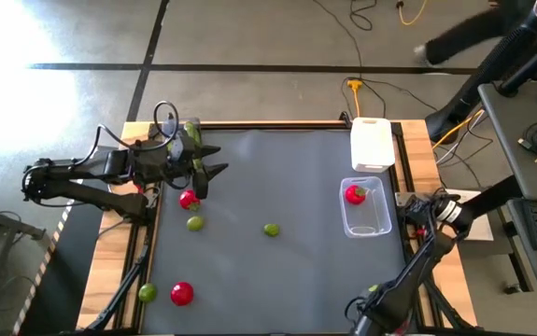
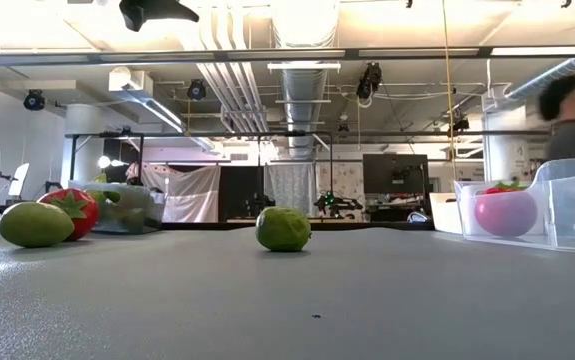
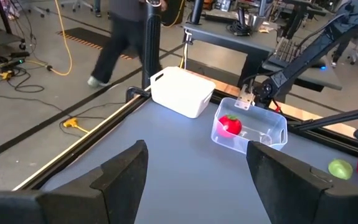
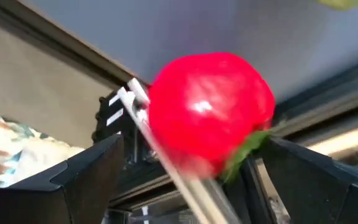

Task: Sort produce into baskets
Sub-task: Put the tomato into the transparent bin

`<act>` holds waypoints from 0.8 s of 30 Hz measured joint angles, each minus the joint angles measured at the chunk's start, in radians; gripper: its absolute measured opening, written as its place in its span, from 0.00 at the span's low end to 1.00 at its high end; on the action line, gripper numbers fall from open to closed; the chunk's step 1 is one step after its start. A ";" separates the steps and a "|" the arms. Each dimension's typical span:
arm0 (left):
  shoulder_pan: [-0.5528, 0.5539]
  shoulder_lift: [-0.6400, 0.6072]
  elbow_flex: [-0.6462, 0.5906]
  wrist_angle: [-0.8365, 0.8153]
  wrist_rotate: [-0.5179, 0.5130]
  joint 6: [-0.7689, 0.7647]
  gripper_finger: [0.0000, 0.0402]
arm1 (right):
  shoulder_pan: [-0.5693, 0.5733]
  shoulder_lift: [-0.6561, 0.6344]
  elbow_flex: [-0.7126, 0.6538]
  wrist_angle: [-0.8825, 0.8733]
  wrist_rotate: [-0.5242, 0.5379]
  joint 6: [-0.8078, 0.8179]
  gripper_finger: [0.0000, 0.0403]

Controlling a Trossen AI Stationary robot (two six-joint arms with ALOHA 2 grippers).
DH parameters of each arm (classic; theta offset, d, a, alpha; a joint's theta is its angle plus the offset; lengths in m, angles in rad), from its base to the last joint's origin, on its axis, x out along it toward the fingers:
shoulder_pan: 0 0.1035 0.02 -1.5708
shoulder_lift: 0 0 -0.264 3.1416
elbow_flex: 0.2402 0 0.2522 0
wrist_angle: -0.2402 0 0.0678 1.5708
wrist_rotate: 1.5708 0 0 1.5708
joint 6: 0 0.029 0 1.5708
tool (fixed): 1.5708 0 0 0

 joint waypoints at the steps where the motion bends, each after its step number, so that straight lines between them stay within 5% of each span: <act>1: 0.000 0.000 0.000 0.000 0.000 0.000 0.64 | 0.000 0.000 -0.022 0.029 -0.007 0.000 0.91; 8: 0.000 0.000 0.000 0.000 0.000 -0.001 0.64 | 0.000 -0.001 -0.119 0.122 -0.028 -0.008 0.91; 24: 0.000 0.000 0.000 0.000 -0.001 -0.016 0.64 | -0.013 -0.001 -0.130 0.144 0.113 0.001 0.91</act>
